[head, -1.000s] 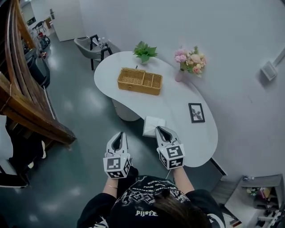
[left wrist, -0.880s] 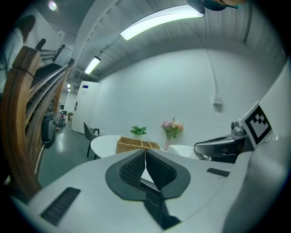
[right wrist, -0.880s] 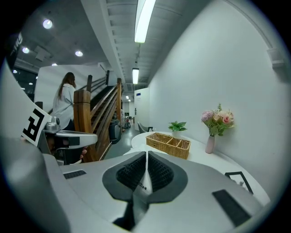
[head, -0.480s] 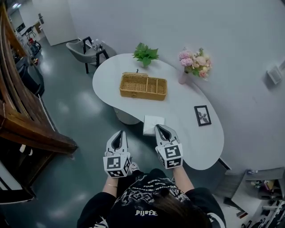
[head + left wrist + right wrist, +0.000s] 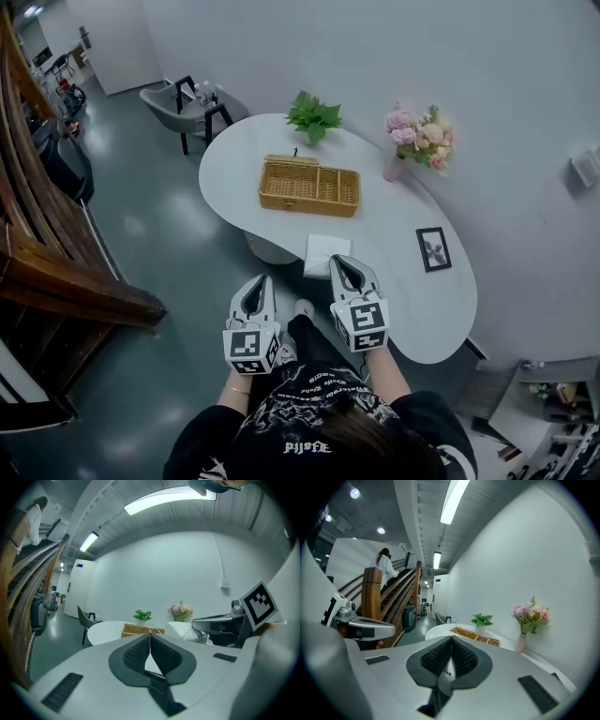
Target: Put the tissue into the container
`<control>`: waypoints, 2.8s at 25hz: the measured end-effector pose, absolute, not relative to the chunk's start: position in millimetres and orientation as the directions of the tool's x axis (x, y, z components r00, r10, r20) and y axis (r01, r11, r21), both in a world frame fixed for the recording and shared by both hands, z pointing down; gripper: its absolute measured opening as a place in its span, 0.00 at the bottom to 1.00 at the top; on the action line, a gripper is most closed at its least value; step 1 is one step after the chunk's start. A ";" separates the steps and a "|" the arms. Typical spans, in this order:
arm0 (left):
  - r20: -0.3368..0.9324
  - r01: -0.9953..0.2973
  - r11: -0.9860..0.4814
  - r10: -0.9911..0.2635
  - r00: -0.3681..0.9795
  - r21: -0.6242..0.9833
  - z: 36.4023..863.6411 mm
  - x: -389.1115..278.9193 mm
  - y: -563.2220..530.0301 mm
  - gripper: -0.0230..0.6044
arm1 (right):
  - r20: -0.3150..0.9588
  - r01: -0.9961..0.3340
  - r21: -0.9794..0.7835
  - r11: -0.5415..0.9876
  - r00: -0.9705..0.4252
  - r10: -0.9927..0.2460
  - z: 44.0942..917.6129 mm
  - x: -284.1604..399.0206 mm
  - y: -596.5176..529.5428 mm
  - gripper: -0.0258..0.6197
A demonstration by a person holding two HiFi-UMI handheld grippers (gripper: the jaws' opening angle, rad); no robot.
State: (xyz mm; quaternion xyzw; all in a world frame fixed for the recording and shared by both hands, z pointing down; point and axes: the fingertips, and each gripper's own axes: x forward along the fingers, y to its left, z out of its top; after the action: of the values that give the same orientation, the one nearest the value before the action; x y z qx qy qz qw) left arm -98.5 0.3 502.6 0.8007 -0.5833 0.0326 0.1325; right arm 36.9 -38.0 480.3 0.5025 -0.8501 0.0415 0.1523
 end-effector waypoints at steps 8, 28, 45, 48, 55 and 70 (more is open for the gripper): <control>0.202 -0.961 -0.216 -0.947 0.249 0.170 501.6 -121.4 -44.6 0.08 | 0.276 -0.836 0.083 0.543 -0.504 -0.818 474.9 15.2 -94.4 0.08; 0.251 -0.979 -0.156 -0.950 0.186 0.135 499.6 -133.8 -185.8 0.08 | 0.266 -0.815 0.023 0.579 -0.553 -0.790 476.1 -1.2 -249.2 0.08; 0.286 -0.976 -0.178 -0.935 0.208 0.128 504.0 -130.0 -258.4 0.08 | 0.273 -0.819 -0.001 0.574 -0.552 -0.788 480.7 -12.9 -315.8 0.08; 0.284 -0.972 -0.193 -0.932 0.224 0.131 503.5 -135.7 -268.0 0.08 | 0.291 -0.828 0.007 0.561 -0.535 -0.793 483.5 -17.4 -321.6 0.08; 0.285 -0.968 -0.207 -0.928 0.240 0.140 504.4 -150.3 -282.2 0.08 | 0.326 -0.834 0.016 0.551 -0.517 -0.792 493.6 -35.4 -331.5 0.08; 0.303 -0.968 -0.200 -0.923 0.238 0.150 515.8 -175.0 -299.3 0.08 | 0.443 -0.835 -0.008 0.550 -0.496 -0.747 533.6 -63.2 -347.0 0.08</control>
State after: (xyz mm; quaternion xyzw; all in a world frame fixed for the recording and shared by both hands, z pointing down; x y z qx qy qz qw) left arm -175.0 -299.3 515.8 0.7713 -0.6130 0.0727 0.1553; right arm -63.2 -347.0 533.6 0.4612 -0.8576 0.1113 0.1984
